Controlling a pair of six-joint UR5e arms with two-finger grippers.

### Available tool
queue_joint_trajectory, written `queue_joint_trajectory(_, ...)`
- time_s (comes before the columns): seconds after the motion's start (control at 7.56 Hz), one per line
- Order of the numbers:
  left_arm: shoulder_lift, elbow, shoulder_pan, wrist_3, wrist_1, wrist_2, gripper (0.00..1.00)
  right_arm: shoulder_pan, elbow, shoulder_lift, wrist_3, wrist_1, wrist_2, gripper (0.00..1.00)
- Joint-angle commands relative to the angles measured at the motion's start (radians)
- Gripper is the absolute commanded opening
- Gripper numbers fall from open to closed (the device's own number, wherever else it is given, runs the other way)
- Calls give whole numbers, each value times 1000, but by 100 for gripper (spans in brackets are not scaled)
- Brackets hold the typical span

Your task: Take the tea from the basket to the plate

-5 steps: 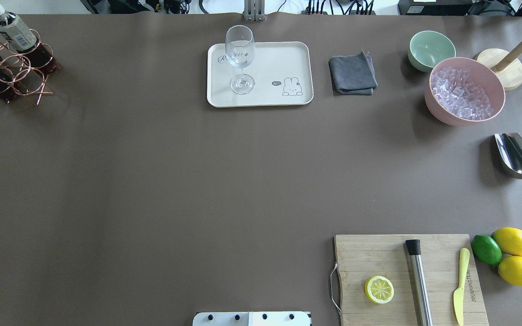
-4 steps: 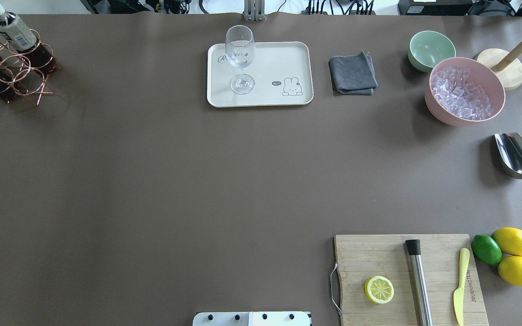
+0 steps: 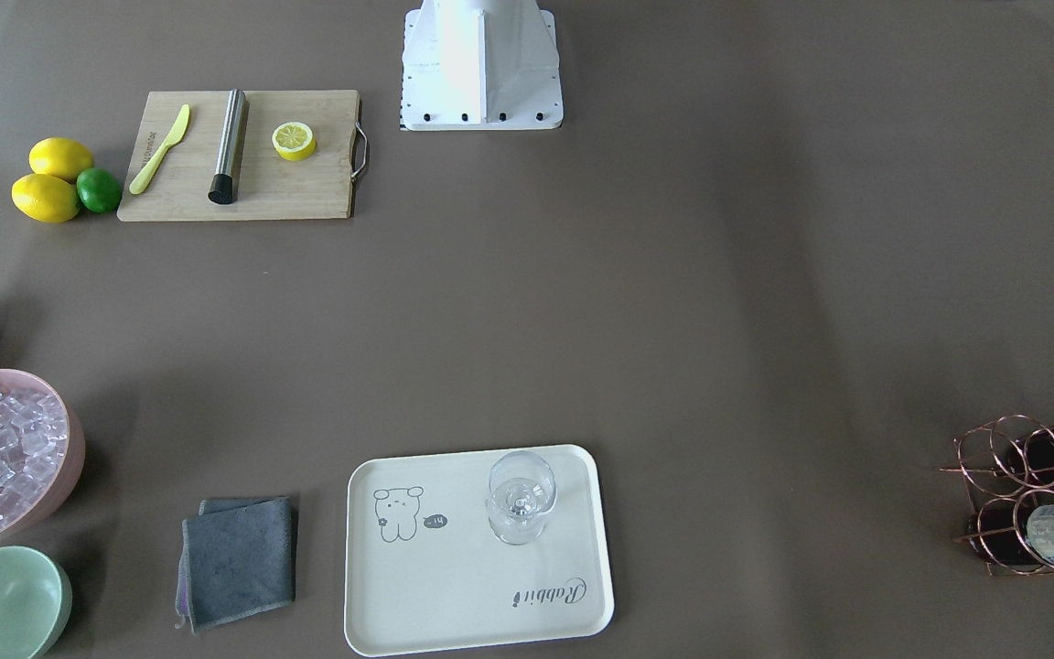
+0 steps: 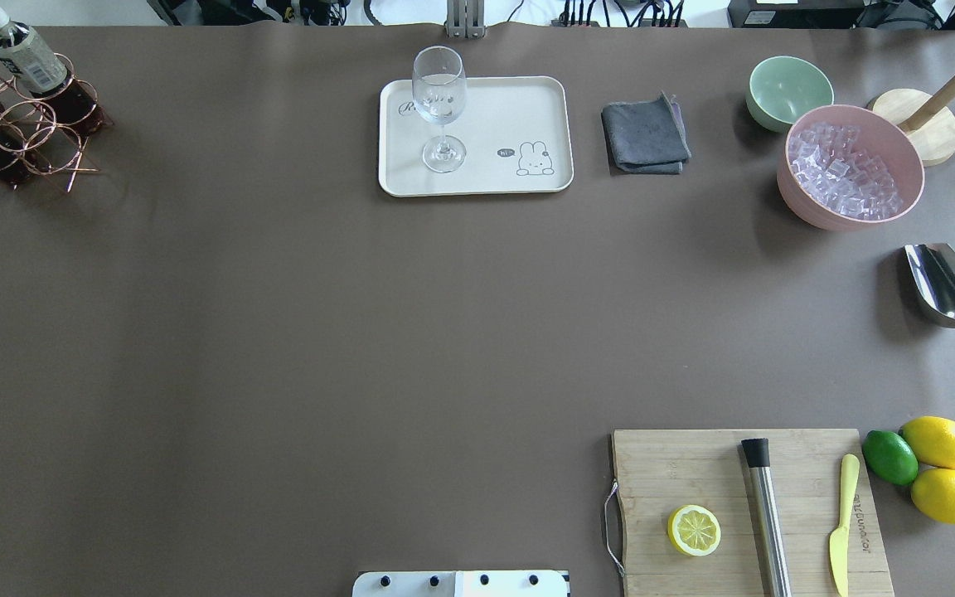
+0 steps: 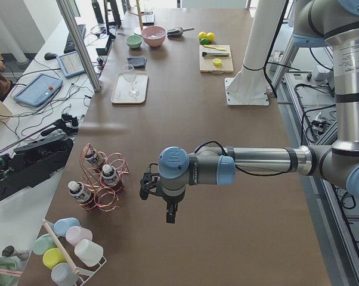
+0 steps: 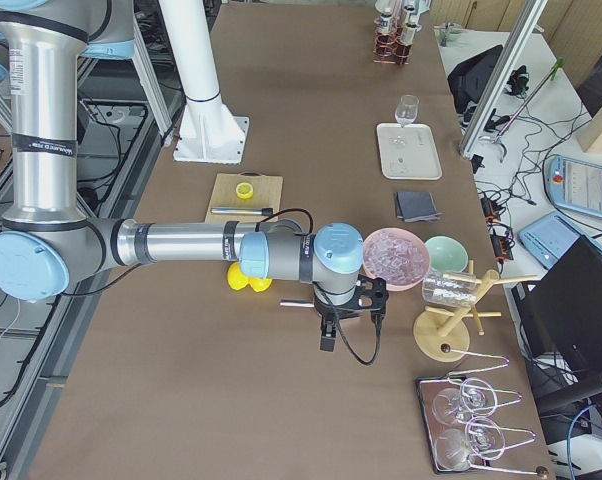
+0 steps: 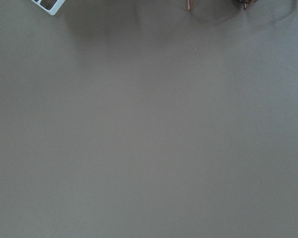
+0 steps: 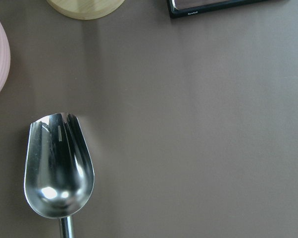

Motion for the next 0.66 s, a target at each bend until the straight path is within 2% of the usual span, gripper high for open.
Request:
queue_joint_trajectory(0.0, 5, -10, -5, -1, 1, 2, 98, 0, 2, 0, -1, 0, -4, 100)
queue_joint_trajectory(0.13, 5, -10, -6, -28, 1, 2, 98, 0, 0, -1, -1, 0, -4, 100)
queue_joint_trajectory(0.53, 5, -32, -49, -320, 3, -18, 98, 0, 11, -8, -6, 0, -1, 100)
